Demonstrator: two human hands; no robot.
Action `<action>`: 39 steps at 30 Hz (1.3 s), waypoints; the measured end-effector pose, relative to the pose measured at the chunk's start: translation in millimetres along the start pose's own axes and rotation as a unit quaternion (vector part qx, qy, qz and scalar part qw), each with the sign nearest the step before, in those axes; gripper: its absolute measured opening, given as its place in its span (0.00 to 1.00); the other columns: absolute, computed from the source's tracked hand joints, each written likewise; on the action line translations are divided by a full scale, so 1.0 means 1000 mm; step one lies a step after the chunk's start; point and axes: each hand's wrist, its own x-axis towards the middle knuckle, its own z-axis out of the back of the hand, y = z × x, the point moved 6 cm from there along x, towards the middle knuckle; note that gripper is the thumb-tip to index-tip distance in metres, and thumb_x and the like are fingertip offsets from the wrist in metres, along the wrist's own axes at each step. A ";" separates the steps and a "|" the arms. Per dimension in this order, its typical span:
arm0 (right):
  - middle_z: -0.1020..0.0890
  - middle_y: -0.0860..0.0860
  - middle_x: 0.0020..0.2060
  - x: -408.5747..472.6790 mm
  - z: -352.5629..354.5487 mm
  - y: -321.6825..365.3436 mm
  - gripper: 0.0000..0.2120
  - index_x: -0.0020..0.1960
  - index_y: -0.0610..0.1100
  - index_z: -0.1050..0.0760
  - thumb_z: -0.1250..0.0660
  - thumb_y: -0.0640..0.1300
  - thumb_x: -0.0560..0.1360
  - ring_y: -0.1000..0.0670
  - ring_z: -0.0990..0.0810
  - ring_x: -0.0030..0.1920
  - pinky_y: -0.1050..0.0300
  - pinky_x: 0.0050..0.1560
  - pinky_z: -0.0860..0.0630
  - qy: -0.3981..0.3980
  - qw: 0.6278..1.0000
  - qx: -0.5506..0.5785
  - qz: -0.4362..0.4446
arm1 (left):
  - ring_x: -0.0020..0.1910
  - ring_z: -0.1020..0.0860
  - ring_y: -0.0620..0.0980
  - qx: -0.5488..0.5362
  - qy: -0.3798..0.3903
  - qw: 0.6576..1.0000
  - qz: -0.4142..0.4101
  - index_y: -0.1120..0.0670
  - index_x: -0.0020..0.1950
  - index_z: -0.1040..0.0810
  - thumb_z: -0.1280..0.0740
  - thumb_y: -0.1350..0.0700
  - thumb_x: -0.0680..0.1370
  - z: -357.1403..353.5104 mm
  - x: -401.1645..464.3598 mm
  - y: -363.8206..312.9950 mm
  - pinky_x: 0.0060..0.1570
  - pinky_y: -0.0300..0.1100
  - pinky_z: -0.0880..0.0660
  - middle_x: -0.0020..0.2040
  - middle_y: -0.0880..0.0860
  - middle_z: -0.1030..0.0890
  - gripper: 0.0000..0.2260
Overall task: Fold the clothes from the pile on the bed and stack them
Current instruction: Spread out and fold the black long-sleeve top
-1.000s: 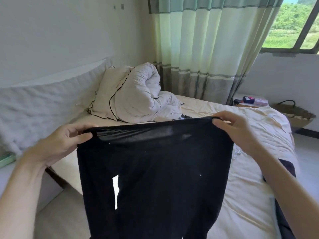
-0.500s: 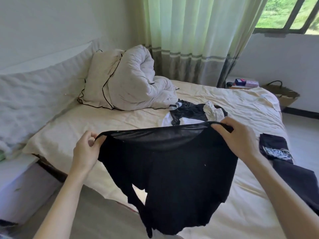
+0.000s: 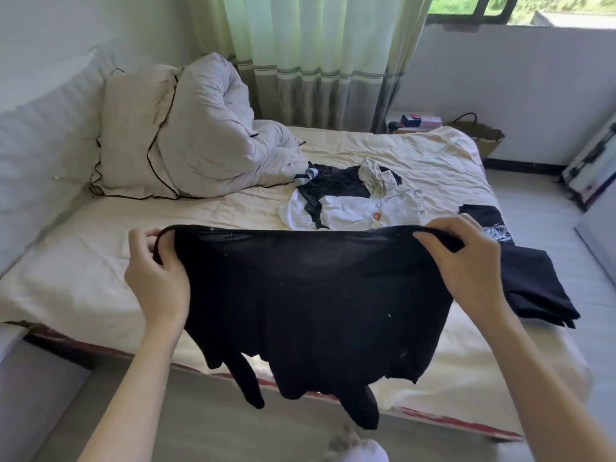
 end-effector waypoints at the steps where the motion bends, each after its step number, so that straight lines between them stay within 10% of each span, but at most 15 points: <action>1: 0.23 0.57 0.38 0.002 0.000 0.007 0.05 0.41 0.47 0.23 0.27 0.42 0.70 0.60 0.25 0.41 0.73 0.46 0.33 -0.012 1.000 -0.022 0.007 | 0.37 0.29 0.35 -0.002 -0.004 1.000 -0.028 0.61 0.53 0.28 0.40 0.59 0.80 0.002 0.007 -0.004 0.37 0.22 0.36 0.38 0.43 0.30 0.06; 5: 0.23 0.51 0.40 0.028 -0.006 0.021 0.09 0.42 0.40 0.22 0.28 0.47 0.71 0.48 0.26 0.46 0.61 0.51 0.37 -0.071 0.988 -0.131 0.036 | 0.41 0.28 0.28 0.036 -0.007 0.990 -0.137 0.56 0.51 0.25 0.38 0.54 0.79 0.007 0.055 -0.015 0.41 0.23 0.36 0.40 0.37 0.27 0.07; 13: 0.20 0.41 0.45 0.120 -0.147 -0.009 0.16 0.47 0.37 0.23 0.34 0.52 0.76 0.39 0.24 0.50 0.46 0.53 0.37 -0.035 0.951 -0.297 0.081 | 0.42 0.23 0.61 0.175 0.049 0.964 -0.194 0.60 0.53 0.23 0.37 0.52 0.80 -0.074 0.154 0.039 0.39 0.50 0.31 0.46 0.59 0.20 0.12; 22: 0.21 0.39 0.41 0.201 -0.397 -0.144 0.21 0.46 0.35 0.24 0.38 0.54 0.78 0.38 0.23 0.45 0.46 0.48 0.35 0.136 0.914 -0.377 0.068 | 0.22 0.26 0.60 0.372 0.235 0.858 -0.264 0.62 0.45 0.24 0.44 0.46 0.78 -0.230 0.252 0.239 0.23 0.38 0.39 0.31 0.60 0.23 0.20; 39: 0.22 0.40 0.48 0.205 -0.677 -0.364 0.22 0.51 0.36 0.27 0.46 0.56 0.80 0.39 0.26 0.52 0.47 0.54 0.37 0.214 0.873 -0.437 -0.040 | 0.28 0.25 0.64 0.432 0.292 0.829 -0.203 0.62 0.50 0.27 0.41 0.50 0.81 -0.436 0.281 0.535 0.27 0.44 0.40 0.39 0.63 0.22 0.14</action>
